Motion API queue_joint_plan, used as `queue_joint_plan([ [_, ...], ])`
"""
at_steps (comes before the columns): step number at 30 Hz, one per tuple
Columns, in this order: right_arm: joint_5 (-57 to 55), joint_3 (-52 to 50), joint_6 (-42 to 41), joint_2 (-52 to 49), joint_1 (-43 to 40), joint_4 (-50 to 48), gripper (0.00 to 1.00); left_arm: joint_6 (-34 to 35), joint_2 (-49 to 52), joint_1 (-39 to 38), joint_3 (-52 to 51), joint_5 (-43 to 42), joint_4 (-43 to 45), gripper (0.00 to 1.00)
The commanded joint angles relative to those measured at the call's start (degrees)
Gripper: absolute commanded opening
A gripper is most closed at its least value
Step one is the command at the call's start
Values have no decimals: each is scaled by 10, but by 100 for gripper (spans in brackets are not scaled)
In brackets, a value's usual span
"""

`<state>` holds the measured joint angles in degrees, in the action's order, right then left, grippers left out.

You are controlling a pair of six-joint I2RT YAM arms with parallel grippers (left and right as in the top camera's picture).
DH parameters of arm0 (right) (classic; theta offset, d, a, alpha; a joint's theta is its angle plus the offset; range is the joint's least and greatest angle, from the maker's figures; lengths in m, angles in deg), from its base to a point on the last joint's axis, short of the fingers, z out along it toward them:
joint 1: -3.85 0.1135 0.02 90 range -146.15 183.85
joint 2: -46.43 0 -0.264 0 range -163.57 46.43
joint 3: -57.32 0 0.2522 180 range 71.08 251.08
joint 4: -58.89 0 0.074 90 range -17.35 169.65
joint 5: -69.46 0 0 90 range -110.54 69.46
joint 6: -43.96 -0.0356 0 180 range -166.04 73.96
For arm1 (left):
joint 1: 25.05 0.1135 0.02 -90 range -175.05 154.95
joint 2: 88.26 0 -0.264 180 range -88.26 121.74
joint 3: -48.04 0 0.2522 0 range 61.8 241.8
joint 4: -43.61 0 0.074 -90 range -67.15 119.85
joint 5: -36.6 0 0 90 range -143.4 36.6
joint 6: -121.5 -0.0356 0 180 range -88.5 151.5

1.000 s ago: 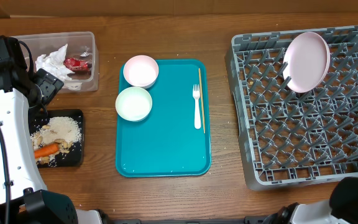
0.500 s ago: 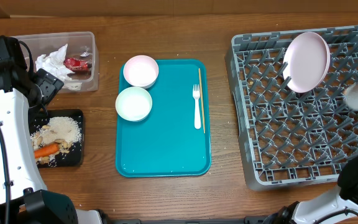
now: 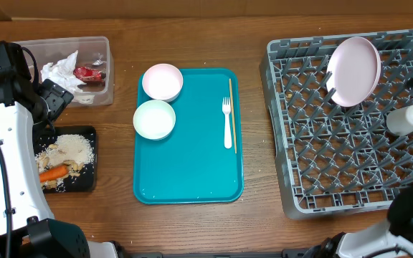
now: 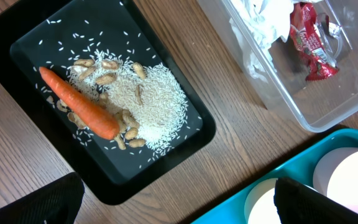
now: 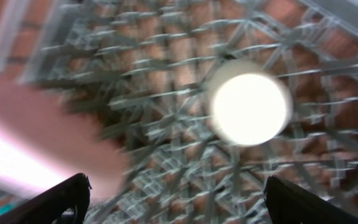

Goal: Sort waste into correct bins and load items into the dishwasher rack
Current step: 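Move the right gripper to the white bowl on the teal tray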

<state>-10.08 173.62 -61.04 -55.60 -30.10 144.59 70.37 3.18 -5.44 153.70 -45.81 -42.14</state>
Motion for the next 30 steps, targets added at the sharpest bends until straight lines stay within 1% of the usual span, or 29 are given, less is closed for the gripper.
queue_joint_plan([
  [1, 144, 31, 7, 98, 36, 4, 96, -3, 1, 2, 12, 9, 1, 100],
  [3, 205, 31, 35, 121, 76, 3, 98, -3, 1, 2, 12, 9, 1, 100],
  [4, 228, 31, 52, 130, 114, 2, 100, -3, 1, 2, 12, 9, 1, 100],
  [9, 232, 21, 63, 124, 287, -14, 100, -3, 1, 2, 12, 9, 1, 100],
  [12, 233, 13, 63, 110, 391, -43, 100, -3, 1, 2, 12, 9, 1, 100],
  [15, 231, 12, 62, 88, 479, -82, 100, -3, 1, 2, 12, 9, 1, 100],
  [16, 223, 12, 61, 69, 530, -111, 100, -3, 1, 2, 12, 9, 1, 100],
  [18, 190, 12, 51, 45, 573, -133, 100, -3, 1, 2, 12, 9, 1, 100],
  [19, 163, 12, 31, 30, 593, -140, 100, -3, 1, 2, 12, 9, 1, 100],
  [20, 105, 12, -24, -1, 624, -147, 100, -3, 1, 2, 12, 9, 1, 100],
  [21, 72, 12, -61, -23, 642, -149, 100, -3, 1, 2, 12, 9, 1, 100],
  [23, 49, 12, -90, -53, 663, -154, 100, -3, 1, 2, 12, 9, 1, 100],
  [26, 45, 12, -93, -106, 693, -170, 99, -3, 1, 2, 12, 9, 1, 100],
  [27, 45, 12, -93, -122, 702, -174, 97, -3, 1, 2, 12, 9, 1, 100],
  [30, 45, 12, -92, -150, 723, -179, 96, -3, 1, 2, 12, 9, 1, 100],
])
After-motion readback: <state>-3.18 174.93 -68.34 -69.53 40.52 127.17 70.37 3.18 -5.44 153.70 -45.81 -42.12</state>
